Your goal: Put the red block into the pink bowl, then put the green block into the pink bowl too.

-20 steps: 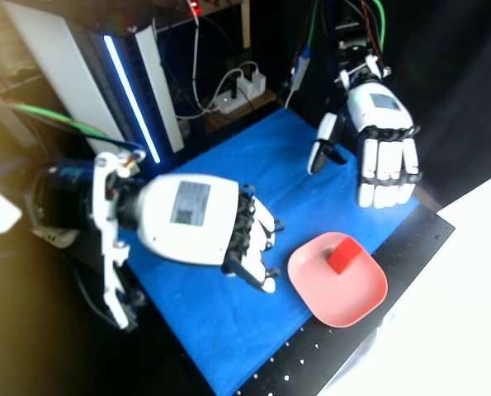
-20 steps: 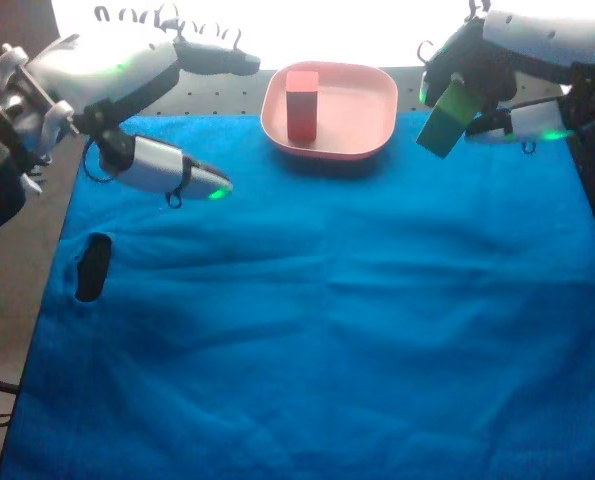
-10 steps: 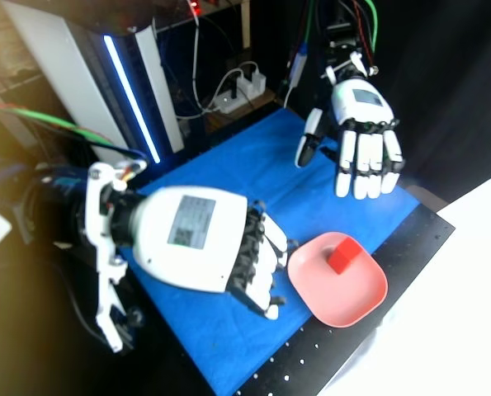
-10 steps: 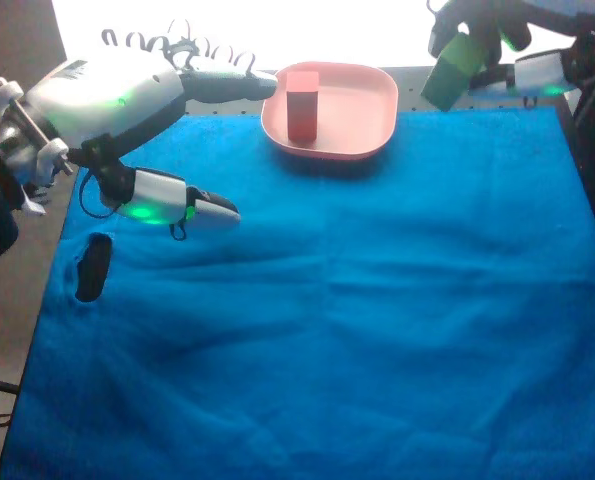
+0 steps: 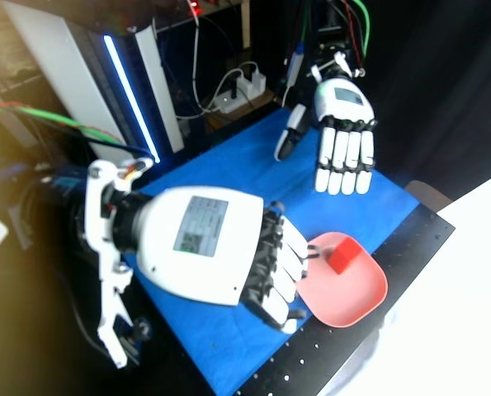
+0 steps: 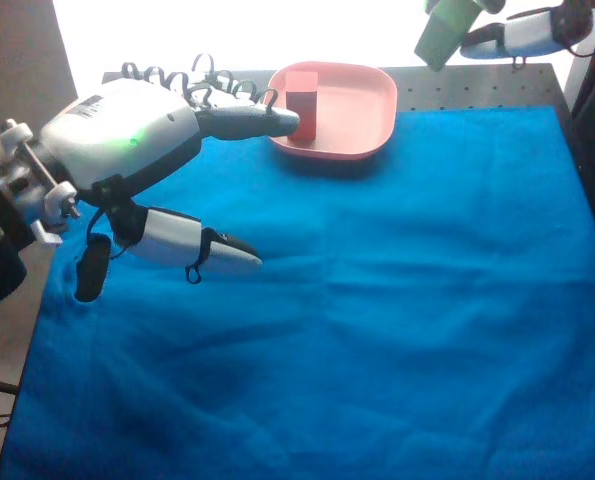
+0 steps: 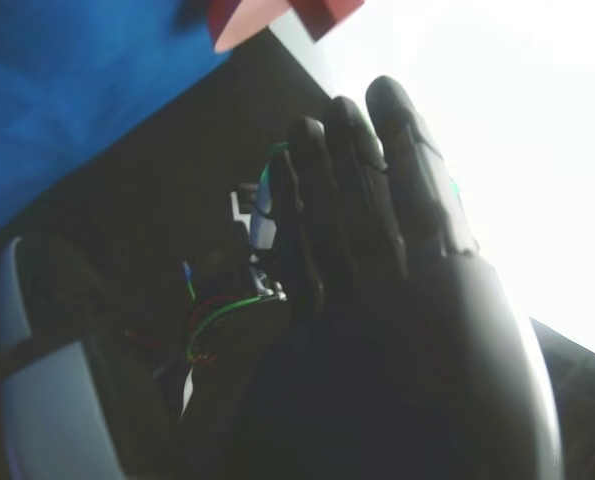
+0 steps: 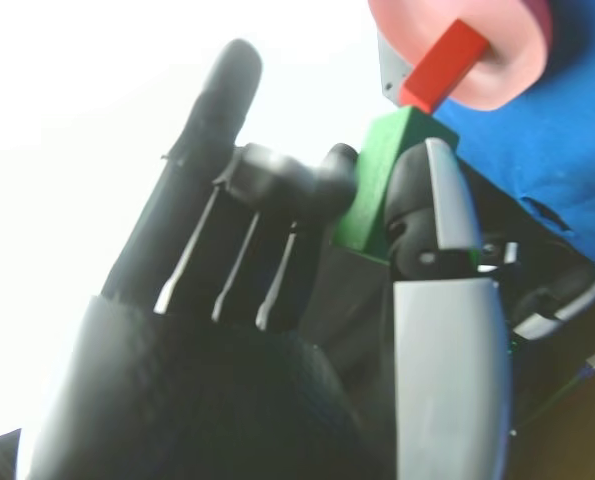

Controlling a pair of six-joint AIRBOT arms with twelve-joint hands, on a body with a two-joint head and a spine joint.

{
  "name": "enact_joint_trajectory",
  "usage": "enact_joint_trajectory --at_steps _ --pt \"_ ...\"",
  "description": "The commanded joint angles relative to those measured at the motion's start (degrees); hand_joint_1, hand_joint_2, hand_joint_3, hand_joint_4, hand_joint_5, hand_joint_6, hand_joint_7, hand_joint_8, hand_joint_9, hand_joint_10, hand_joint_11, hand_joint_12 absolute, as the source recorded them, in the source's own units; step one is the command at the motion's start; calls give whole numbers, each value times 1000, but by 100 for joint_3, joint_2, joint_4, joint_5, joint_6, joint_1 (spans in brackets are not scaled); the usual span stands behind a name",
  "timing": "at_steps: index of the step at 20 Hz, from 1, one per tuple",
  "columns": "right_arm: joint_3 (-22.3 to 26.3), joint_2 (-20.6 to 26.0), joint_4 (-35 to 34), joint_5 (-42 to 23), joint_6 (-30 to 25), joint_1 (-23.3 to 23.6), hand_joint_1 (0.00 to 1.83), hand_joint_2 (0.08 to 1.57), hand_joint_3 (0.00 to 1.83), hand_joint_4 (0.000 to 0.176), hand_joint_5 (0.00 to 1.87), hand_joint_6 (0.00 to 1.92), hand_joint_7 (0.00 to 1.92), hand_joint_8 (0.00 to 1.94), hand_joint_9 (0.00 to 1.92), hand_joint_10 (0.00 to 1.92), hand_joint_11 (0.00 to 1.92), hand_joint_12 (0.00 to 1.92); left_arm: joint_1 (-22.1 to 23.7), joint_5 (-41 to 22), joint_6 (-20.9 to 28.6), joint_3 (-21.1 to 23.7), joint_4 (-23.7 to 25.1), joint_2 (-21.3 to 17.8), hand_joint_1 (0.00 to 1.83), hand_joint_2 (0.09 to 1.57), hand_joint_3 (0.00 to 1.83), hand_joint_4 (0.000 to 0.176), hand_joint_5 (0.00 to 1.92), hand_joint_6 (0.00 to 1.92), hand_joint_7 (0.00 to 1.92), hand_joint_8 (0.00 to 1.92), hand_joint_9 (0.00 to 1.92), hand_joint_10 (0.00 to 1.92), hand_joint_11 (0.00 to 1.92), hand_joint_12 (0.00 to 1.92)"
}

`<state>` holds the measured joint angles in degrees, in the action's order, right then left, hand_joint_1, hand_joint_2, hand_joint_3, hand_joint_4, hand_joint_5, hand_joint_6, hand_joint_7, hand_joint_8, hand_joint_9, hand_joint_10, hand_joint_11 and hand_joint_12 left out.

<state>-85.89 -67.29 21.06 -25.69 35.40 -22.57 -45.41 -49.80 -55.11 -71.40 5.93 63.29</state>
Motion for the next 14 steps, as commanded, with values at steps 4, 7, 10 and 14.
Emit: enact_joint_trajectory --at_steps 4,7,10,14 --pt "-243 -301 -92 -580 14 185 1175 1072 0 0 1072 813 1074 911 1040 1301 938 1623 -37 -872 5 117 -37 -29 821 838 12 28 417 1 464 0 407 0 230 273" --pt "-418 -485 -91 -573 14 187 1171 1076 2 0 1061 832 1205 361 1099 812 780 1431 -97 -1072 5 263 69 -61 723 828 1 60 418 1 472 0 430 0 288 184" --pt "-625 -709 -87 -573 14 187 1279 1043 2 0 1105 611 1205 777 1235 454 856 1204 -127 -1238 5 339 112 -69 720 822 0 80 378 0 408 0 348 0 247 140" --pt "-835 -928 -31 -538 14 188 1288 1057 0 0 1118 504 1152 933 1216 731 996 1327 -159 -1428 5 410 127 -66 740 842 0 90 330 4 373 4 340 2 245 70"
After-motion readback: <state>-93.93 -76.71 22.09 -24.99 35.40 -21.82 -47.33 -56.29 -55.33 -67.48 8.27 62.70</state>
